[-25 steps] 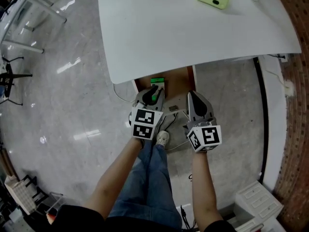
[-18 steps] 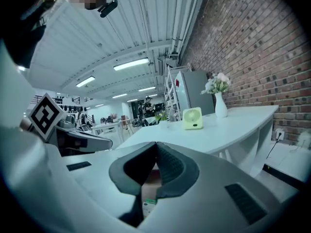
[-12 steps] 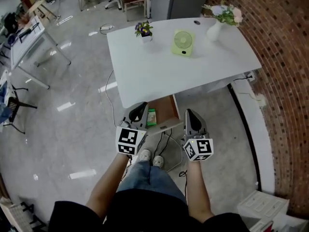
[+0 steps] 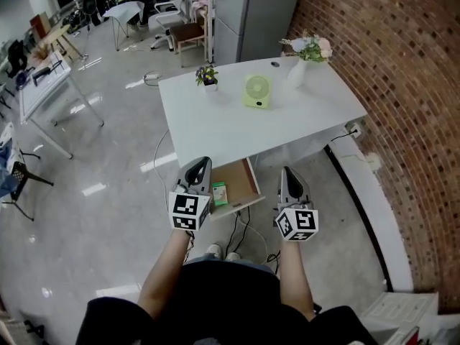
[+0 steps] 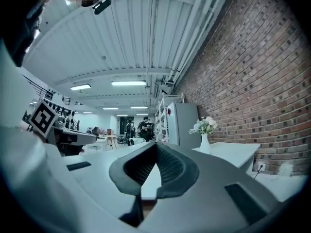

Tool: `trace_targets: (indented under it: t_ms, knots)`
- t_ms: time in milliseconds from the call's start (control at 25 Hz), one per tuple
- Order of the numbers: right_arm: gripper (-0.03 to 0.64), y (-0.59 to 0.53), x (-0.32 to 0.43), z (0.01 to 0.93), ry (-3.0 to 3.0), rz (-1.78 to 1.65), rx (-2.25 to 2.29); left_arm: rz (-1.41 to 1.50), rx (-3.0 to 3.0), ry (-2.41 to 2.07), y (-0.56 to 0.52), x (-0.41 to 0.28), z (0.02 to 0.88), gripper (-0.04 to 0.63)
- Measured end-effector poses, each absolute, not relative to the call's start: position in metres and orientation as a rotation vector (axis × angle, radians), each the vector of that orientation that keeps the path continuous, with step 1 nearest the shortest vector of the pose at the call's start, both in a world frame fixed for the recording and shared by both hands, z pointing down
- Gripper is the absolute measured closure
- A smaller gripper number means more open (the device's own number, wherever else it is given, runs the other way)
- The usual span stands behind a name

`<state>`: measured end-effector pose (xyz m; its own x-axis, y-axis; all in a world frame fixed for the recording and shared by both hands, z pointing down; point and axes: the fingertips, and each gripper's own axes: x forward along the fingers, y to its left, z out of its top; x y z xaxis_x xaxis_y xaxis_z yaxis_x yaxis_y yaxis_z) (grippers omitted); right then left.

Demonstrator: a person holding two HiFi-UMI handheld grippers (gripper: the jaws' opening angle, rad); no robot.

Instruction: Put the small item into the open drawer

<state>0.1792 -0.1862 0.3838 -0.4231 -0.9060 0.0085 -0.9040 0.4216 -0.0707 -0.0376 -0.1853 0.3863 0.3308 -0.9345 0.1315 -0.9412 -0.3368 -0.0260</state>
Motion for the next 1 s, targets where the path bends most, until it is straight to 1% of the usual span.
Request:
trace_targets:
  t_ms: [280,1000]
  knots:
    - [0.617,-0.1830,0.1744,0.3762,2.673,-0.040,-1.655,0.180,2.527,-1.767,-0.1824,-0.0298,0.3872,0.574]
    - [0.617,-0.1837,0.1819,0.3835,2.680,-0.090,-1.673,0.201,2.480,-1.757,-0.1820,-0.0261,0.3958,0.574]
